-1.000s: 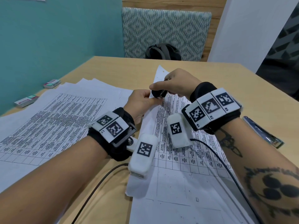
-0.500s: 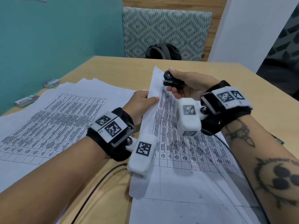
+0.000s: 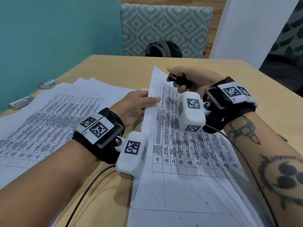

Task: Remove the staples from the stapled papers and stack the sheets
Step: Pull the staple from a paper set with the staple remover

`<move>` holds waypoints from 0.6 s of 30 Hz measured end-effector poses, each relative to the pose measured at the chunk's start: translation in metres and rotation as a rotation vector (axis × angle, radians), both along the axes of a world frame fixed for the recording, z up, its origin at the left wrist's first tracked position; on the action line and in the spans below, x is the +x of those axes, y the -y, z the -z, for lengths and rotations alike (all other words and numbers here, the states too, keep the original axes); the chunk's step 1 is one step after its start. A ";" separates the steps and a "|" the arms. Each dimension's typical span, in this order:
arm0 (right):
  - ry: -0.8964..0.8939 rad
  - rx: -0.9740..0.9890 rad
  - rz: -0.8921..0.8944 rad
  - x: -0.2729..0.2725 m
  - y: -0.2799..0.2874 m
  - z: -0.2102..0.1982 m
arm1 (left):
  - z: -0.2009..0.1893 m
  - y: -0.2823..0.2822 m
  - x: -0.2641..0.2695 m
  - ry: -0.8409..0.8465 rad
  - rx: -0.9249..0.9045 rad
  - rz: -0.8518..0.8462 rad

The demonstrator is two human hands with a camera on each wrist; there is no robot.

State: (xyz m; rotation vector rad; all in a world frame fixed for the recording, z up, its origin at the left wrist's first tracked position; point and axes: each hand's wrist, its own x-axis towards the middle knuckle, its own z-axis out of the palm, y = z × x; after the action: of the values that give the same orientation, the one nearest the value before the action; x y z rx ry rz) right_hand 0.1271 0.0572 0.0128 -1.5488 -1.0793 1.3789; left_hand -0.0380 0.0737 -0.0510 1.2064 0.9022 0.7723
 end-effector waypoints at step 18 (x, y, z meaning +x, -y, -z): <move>0.706 0.049 -0.394 -0.013 0.002 0.005 | 0.000 -0.008 -0.006 -0.038 0.028 -0.180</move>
State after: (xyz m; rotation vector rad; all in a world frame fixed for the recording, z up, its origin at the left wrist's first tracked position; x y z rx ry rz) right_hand 0.1139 0.0554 0.0082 -1.9122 -1.9083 1.0333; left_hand -0.0438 0.0814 -0.0514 1.1790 1.0446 0.9106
